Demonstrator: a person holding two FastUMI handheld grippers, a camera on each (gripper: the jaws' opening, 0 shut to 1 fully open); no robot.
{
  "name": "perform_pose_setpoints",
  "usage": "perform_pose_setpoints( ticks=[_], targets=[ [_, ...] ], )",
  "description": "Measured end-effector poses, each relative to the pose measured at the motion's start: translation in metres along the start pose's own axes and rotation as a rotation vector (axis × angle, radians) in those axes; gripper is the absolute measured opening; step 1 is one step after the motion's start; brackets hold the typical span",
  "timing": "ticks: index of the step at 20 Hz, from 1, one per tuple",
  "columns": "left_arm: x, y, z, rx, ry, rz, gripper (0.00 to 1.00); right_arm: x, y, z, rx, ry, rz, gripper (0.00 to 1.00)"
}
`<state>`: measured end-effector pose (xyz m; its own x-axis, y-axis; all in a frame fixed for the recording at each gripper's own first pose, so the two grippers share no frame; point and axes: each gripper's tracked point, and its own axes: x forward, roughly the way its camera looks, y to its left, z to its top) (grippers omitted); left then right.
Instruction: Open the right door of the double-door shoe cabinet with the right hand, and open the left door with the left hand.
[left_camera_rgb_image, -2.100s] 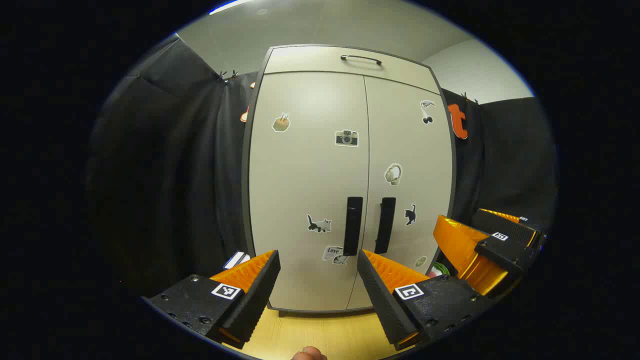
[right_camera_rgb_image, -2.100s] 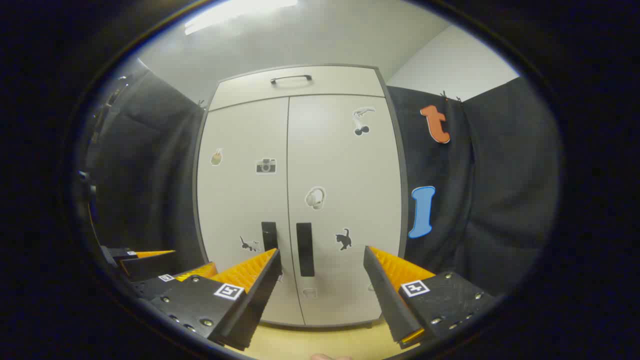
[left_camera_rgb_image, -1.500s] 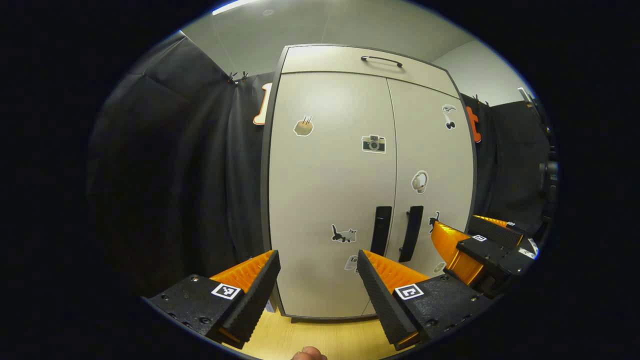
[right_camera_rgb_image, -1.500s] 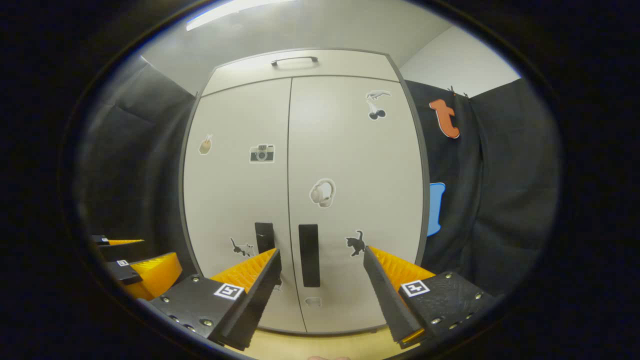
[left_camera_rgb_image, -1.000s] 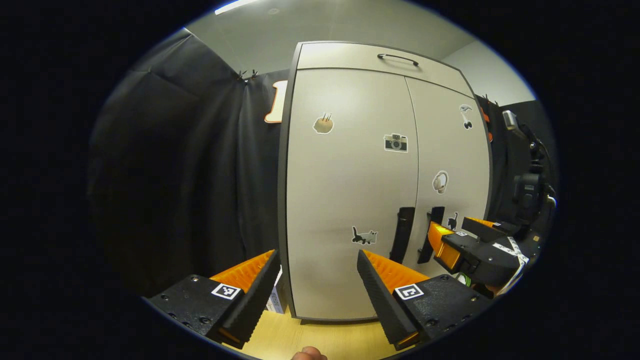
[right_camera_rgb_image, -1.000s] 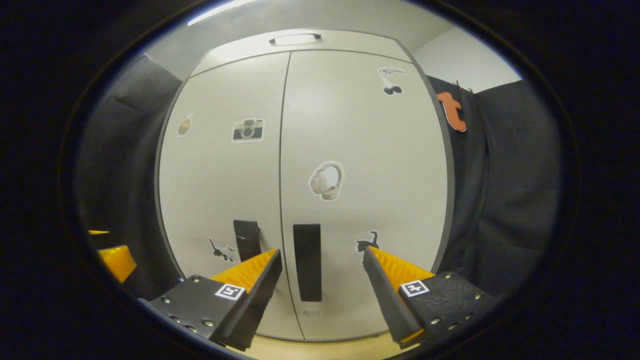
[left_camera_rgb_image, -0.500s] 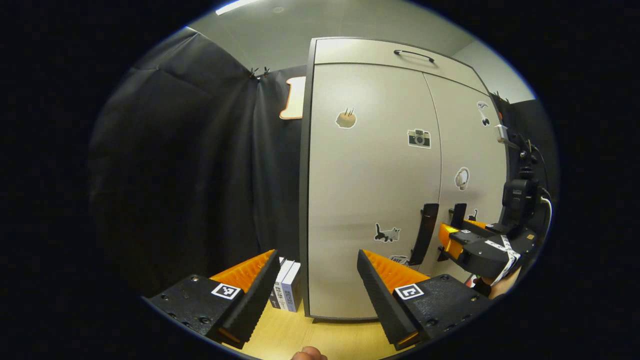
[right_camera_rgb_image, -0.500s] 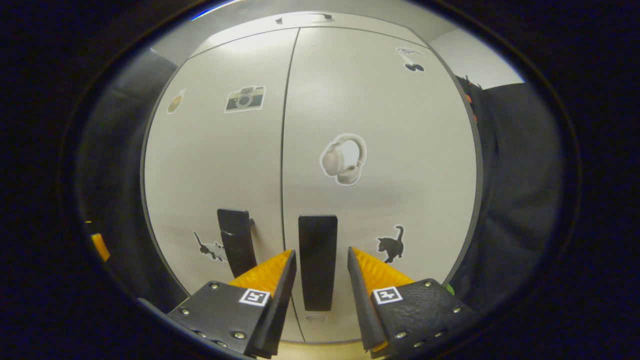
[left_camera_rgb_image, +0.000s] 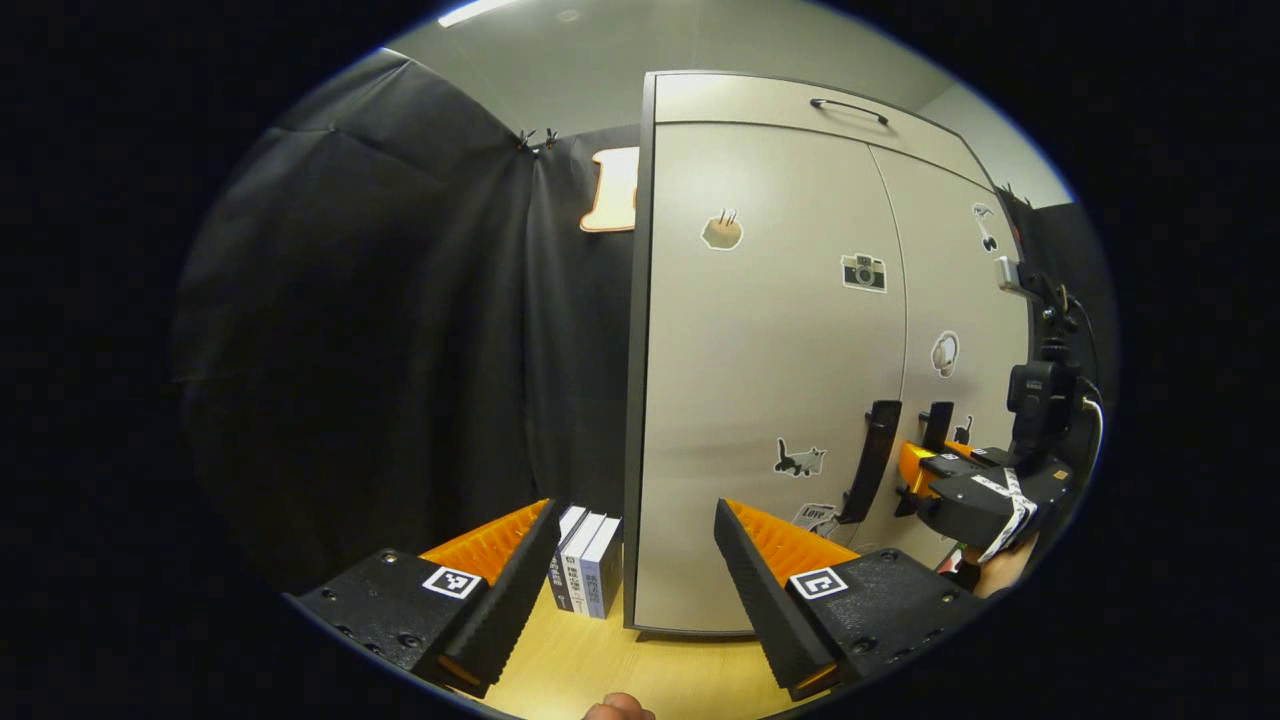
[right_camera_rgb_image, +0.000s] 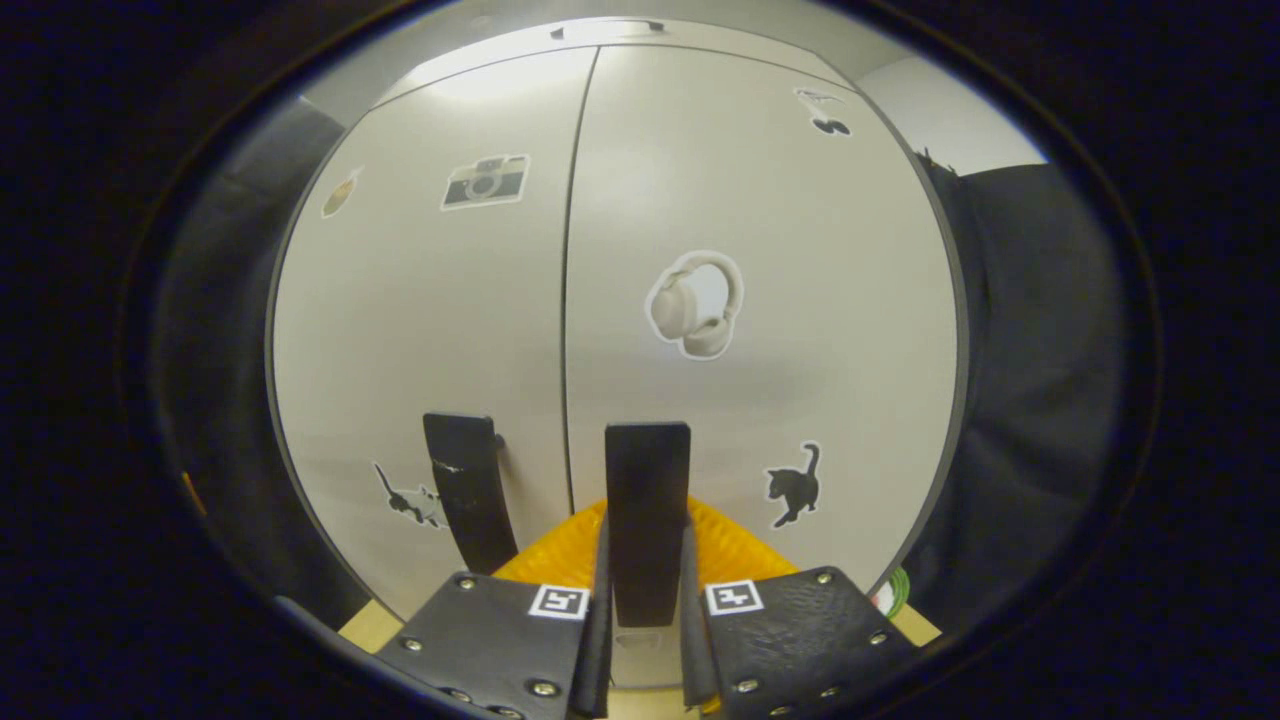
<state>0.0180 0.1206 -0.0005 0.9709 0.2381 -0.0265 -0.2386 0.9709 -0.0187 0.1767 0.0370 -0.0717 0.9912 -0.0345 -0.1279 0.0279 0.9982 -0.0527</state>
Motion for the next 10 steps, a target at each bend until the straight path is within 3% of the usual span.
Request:
perform_pose_setpoints(
  ticks=[7, 8, 10],
  targets=[
    [-0.015, 0.004, -0.002, 0.002, -0.001, 0.008, 0.96, -0.004, -0.002, 0.001, 0.008, -0.021, 0.007, 0.28],
    [-0.017, 0.005, -0.002, 0.001, -0.001, 0.011, 0.96, -0.005, -0.002, -0.001, 0.006, -0.012, 0.021, 0.15],
    [-0.022, 0.007, -0.003, -0.003, -0.001, 0.017, 0.96, -0.011, -0.003, 0.0, -0.004, -0.012, 0.043, 0.15]
  ],
)
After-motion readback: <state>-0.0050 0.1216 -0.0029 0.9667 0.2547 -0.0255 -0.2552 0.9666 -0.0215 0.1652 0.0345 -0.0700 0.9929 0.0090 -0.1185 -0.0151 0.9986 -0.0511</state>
